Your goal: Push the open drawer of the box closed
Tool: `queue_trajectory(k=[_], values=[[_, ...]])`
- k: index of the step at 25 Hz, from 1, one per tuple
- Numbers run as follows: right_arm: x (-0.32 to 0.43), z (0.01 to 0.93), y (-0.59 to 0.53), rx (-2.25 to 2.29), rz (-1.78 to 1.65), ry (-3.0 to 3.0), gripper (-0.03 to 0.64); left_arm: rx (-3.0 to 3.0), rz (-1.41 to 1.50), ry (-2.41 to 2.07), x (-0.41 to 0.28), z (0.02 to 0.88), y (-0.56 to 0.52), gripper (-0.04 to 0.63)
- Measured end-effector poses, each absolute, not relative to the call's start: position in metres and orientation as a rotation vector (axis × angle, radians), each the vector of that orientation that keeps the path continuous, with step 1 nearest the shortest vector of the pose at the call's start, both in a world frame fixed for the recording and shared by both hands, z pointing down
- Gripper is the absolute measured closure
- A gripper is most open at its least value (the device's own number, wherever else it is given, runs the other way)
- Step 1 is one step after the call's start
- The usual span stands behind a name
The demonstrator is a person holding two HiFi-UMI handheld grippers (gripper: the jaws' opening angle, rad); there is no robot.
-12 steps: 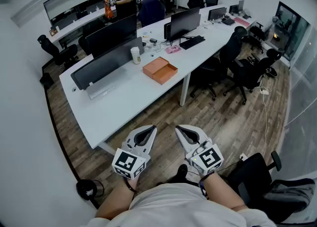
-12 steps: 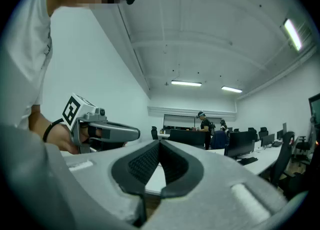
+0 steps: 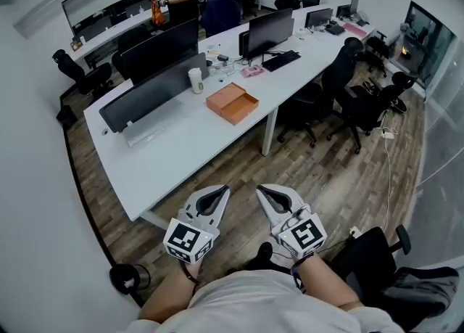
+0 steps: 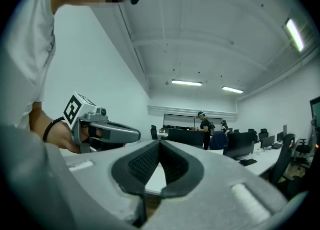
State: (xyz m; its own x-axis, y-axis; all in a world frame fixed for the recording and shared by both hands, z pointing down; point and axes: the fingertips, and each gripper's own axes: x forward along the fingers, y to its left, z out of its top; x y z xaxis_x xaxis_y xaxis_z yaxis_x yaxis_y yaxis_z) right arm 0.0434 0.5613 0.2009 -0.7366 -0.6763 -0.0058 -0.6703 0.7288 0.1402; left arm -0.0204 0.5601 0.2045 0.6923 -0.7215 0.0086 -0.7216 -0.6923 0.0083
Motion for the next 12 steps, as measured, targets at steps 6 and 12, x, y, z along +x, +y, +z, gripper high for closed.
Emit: queue_trajectory(k=[6,12], values=[[0.071,0.204,0.528,1.124,-0.202,-2.89,0.615,2.879,0.022,-1.21,0.006,0.211,0.527,0.597],[0.112,0.205,0.476,1.118,-0.187,-2.894,0.615,2.866,0.02,-1.221,0.04,0.211,0.476,0.597]])
